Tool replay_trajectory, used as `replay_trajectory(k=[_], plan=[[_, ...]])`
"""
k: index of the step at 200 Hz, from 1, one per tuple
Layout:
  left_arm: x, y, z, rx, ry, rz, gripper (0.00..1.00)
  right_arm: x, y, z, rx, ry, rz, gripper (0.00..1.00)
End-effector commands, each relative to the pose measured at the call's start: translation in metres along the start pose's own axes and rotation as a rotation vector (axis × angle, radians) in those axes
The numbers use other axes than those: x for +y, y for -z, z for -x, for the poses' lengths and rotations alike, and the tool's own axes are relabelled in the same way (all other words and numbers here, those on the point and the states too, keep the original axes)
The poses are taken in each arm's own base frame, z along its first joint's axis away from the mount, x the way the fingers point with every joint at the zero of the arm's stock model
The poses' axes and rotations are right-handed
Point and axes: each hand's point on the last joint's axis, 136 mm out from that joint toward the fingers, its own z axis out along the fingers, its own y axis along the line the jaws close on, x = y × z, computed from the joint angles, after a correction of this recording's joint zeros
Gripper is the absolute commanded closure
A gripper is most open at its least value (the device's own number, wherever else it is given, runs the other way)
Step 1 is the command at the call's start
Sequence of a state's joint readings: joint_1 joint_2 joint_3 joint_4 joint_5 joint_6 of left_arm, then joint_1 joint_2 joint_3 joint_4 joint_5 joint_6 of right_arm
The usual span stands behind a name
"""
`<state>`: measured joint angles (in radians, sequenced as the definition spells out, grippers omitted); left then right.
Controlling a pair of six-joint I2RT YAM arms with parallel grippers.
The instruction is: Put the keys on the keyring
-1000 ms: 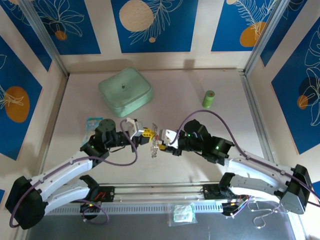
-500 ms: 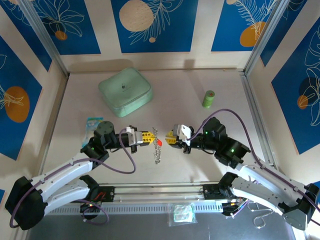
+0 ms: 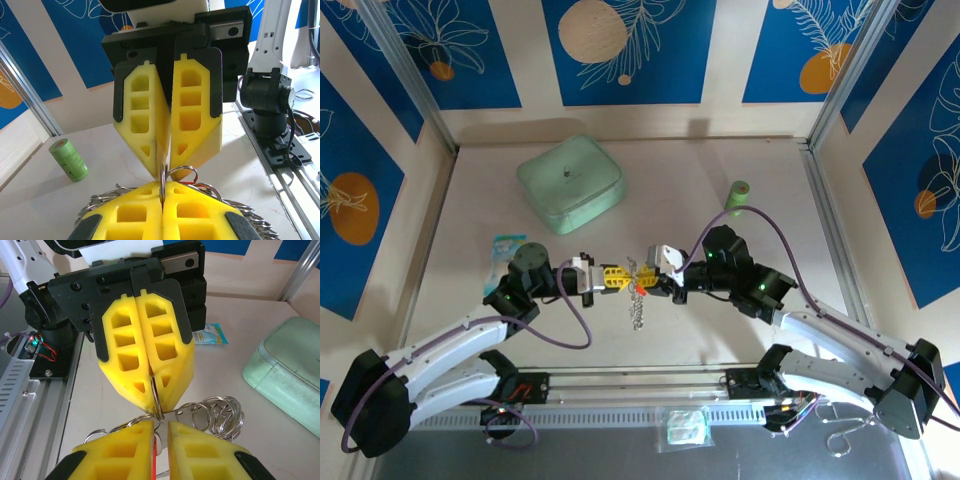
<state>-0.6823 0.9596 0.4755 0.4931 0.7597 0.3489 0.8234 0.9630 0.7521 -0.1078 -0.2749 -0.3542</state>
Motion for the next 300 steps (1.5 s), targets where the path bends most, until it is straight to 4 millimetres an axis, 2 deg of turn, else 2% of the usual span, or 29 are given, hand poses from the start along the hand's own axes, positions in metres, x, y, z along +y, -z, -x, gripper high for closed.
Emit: replay_trajectory(k=[1,24,55,93,120,143,207,238,300], plan=[[-0.004,0.000,0.012,-0.054,-0.041,-0.029,1.00,0.002,0.001,0.020,-0.054,0.013,0.025,0.83],[-0.005,-0.001,0.011,-0.054,-0.035,-0.037,1.00,0.002,-0.001,0.020,-0.052,0.014,0.021,0.82],[-0.001,-0.001,0.014,-0.064,-0.028,-0.016,1.00,-0.001,-0.003,0.013,-0.024,0.006,-0.004,0.75],[-0.001,0.000,0.015,-0.076,-0.011,-0.010,1.00,-0.010,0.018,-0.001,-0.019,-0.040,-0.100,0.70],[-0.001,0.000,0.015,-0.084,-0.003,-0.008,1.00,0.000,0.028,-0.018,0.002,-0.101,-0.085,0.63],[0.000,0.000,0.017,-0.095,0.005,-0.005,1.00,0.011,0.024,-0.024,0.000,-0.164,-0.032,0.61],[-0.002,0.000,0.020,-0.111,0.020,-0.019,1.00,0.015,0.007,-0.019,-0.018,-0.204,0.053,0.55],[-0.002,0.000,0.020,-0.113,0.022,-0.022,1.00,0.015,0.007,-0.021,-0.009,-0.198,0.048,0.59],[-0.002,0.000,0.025,-0.127,0.018,-0.025,1.00,0.017,0.009,-0.027,0.024,-0.205,0.050,0.83]])
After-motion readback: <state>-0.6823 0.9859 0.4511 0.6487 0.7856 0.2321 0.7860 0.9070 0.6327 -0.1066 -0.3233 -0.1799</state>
